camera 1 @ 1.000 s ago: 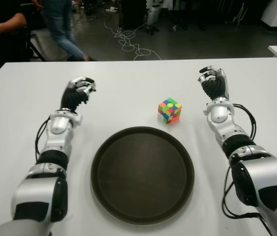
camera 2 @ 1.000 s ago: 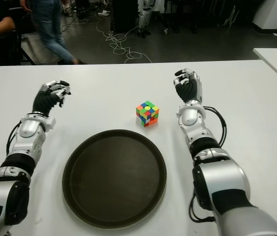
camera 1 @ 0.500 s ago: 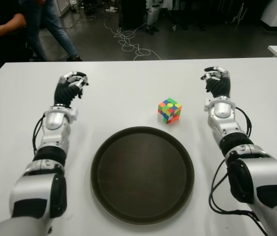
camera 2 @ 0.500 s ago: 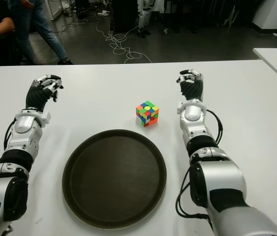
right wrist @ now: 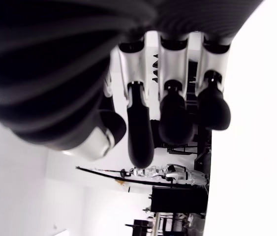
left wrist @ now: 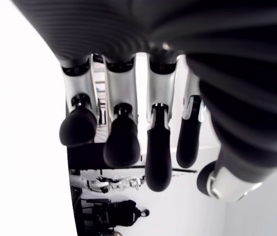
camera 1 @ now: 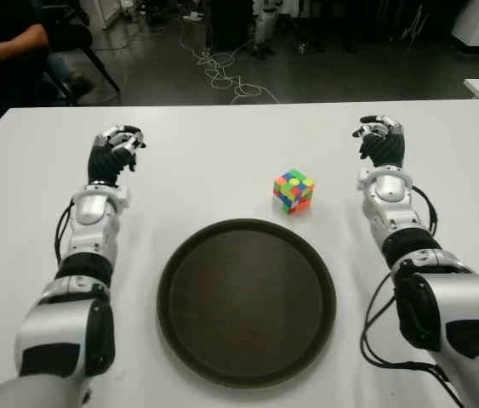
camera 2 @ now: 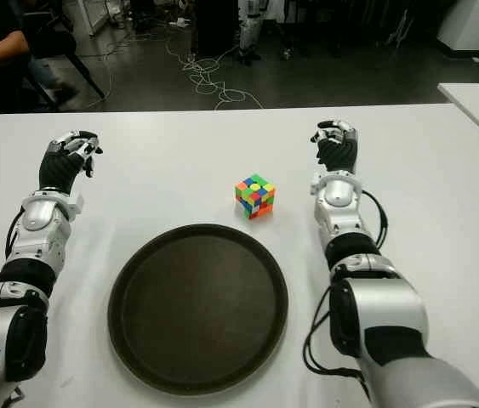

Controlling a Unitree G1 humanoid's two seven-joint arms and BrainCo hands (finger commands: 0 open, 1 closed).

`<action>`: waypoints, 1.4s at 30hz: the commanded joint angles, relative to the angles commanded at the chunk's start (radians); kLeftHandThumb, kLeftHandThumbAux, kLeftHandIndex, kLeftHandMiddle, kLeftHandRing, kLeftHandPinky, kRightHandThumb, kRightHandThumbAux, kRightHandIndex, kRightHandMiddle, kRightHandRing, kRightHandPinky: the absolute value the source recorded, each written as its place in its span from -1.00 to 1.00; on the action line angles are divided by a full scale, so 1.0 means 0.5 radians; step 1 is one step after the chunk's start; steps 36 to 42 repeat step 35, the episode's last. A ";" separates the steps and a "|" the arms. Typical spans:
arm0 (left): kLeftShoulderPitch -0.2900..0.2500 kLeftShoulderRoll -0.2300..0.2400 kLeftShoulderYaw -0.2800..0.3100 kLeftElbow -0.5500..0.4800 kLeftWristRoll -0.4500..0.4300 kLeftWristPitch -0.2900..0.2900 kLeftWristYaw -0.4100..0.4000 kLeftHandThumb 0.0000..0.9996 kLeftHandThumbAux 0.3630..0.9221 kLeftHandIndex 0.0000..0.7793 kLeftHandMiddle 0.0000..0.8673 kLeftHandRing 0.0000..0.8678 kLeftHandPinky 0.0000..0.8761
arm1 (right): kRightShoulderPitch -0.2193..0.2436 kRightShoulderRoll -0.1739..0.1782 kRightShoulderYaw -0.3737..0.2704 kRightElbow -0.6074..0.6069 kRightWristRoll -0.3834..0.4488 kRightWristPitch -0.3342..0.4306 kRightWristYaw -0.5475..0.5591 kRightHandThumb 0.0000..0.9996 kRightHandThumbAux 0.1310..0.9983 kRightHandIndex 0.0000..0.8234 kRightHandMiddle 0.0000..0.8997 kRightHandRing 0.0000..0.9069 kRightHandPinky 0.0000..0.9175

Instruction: Pick up the Rubik's Cube and put it in the plate

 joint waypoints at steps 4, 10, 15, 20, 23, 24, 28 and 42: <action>0.010 0.009 -0.007 -0.010 0.004 -0.015 -0.034 0.68 0.08 0.09 0.34 0.71 0.76 | 0.013 -0.012 0.098 0.006 -0.105 -0.041 0.004 0.39 0.38 0.04 0.56 0.58 0.60; 0.013 0.013 -0.007 -0.013 0.000 -0.019 -0.073 0.68 0.08 0.08 0.34 0.70 0.74 | 0.053 -0.004 0.276 -0.007 -0.311 -0.146 -0.144 0.38 0.38 0.03 0.36 0.42 0.45; 0.021 0.015 -0.007 -0.019 0.002 -0.020 -0.085 0.68 0.09 0.08 0.33 0.69 0.74 | 0.072 -0.067 0.492 -0.006 -0.562 -0.289 -0.278 0.36 0.38 -0.01 0.00 0.12 0.15; 0.030 0.018 -0.004 -0.023 0.000 -0.025 -0.089 0.68 0.09 0.07 0.32 0.68 0.73 | 0.061 -0.109 0.634 0.030 -0.728 -0.388 -0.352 -0.06 0.30 -0.28 -0.27 -0.16 -0.10; 0.035 0.017 -0.004 -0.026 0.002 -0.022 -0.083 0.68 0.09 0.07 0.33 0.68 0.73 | 0.052 -0.126 0.702 0.049 -0.803 -0.419 -0.387 -0.36 0.22 -0.48 -0.36 -0.24 -0.14; 0.035 0.018 -0.004 -0.026 0.002 -0.021 -0.082 0.68 0.09 0.07 0.33 0.68 0.72 | 0.048 -0.129 0.720 0.056 -0.822 -0.422 -0.395 -0.43 0.19 -0.53 -0.38 -0.26 -0.14; 0.033 0.018 -0.004 -0.024 0.003 -0.016 -0.081 0.68 0.09 0.07 0.33 0.67 0.71 | 0.023 -0.136 0.782 0.092 -0.886 -0.415 -0.405 -0.53 0.15 -0.60 -0.42 -0.29 -0.16; 0.034 0.013 -0.009 -0.027 0.005 -0.013 -0.084 0.68 0.09 0.07 0.32 0.67 0.71 | 0.026 -0.139 0.874 0.114 -0.980 -0.426 -0.478 -0.53 0.08 -0.67 -0.46 -0.32 -0.18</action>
